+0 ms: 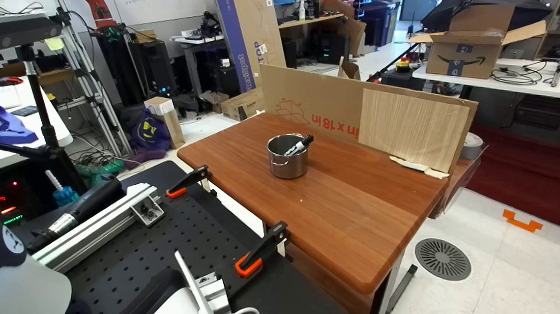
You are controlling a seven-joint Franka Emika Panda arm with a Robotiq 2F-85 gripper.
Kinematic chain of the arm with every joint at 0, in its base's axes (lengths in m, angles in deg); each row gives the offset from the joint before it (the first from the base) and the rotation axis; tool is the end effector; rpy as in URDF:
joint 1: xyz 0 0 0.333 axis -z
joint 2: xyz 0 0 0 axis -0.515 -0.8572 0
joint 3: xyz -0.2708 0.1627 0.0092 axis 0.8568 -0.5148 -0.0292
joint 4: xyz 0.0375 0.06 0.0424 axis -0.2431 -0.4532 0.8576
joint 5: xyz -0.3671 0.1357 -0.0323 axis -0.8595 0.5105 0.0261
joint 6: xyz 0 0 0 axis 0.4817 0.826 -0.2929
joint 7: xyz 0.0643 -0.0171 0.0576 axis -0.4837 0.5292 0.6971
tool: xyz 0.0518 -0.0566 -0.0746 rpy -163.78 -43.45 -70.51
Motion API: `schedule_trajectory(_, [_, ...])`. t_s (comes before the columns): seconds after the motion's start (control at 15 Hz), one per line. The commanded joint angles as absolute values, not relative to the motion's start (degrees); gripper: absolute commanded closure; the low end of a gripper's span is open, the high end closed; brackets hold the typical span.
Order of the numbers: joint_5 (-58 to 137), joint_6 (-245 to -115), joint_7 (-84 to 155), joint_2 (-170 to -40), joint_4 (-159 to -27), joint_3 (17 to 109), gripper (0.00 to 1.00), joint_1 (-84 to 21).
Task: Remove the marker from the silver pot and put it on the table
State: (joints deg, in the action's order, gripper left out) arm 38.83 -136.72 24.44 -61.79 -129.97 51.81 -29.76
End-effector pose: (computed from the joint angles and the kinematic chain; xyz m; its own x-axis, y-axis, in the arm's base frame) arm 0.3884 0.0407 0.5224 0.9663 -0.1972 -0.1654 -0.1704 -0.9717 0.1634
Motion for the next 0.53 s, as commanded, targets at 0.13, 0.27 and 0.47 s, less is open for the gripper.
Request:
schedule_trajectory(0.13, [38.6, -136.6, 24.2, -61.9, -129.8, 52.3, 0.0, -30.4])
schedule_trajectory(0.27, [38.6, -136.6, 24.2, -61.9, -129.8, 52.3, 0.0, -30.4])
schedule_trajectory(0.47, [40.4, -137.9, 20.6, -63.8, -129.1, 52.1, 0.0, -29.8])
